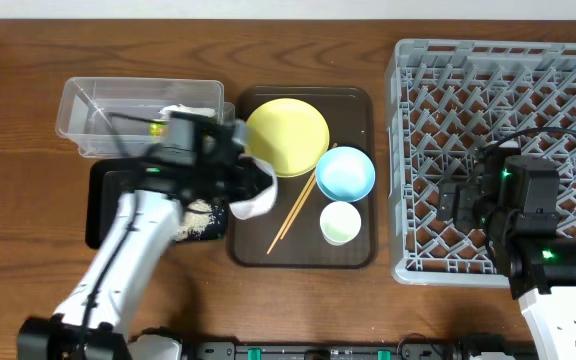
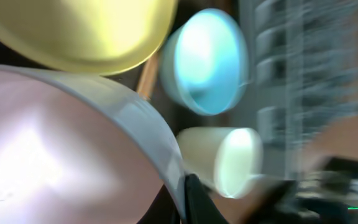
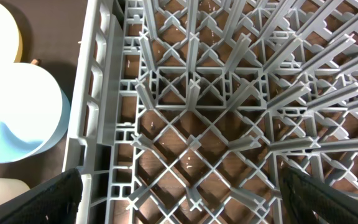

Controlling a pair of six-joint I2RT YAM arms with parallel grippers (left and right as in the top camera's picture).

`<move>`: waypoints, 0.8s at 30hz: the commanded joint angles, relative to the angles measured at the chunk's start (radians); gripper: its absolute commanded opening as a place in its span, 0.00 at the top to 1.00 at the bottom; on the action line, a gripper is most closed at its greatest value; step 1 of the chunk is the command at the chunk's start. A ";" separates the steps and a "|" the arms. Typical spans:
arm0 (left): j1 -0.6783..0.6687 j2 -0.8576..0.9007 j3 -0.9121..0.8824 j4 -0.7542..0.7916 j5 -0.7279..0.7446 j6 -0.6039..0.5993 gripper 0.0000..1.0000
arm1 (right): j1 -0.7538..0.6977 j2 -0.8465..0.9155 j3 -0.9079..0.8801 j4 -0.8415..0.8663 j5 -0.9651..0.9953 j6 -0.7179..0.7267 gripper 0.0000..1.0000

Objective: Sort waste into correct bins and load items into the dishwasher rack
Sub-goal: 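Return the empty white bowl to the brown tray with left gripper, then grasp the small white cup with the left gripper and lift it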

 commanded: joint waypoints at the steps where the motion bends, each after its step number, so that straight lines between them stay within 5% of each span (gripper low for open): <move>1: -0.124 0.043 0.001 -0.002 -0.374 0.061 0.94 | 0.009 0.000 0.021 -0.002 -0.003 0.006 0.01; 5: -0.227 0.105 0.001 -0.001 -0.496 0.068 0.94 | 0.009 0.000 0.021 -0.002 -0.003 0.006 0.01; 14: -0.278 0.156 0.001 0.010 -0.494 0.067 0.83 | 0.009 0.000 0.021 -0.002 -0.003 0.006 0.01; 17: -0.278 0.148 0.010 0.007 -0.494 0.074 0.65 | 0.009 0.000 0.021 -0.002 -0.003 0.006 0.01; 24: -0.278 0.046 0.063 0.008 -0.378 0.077 0.53 | 0.009 0.000 0.021 -0.005 -0.003 0.006 0.01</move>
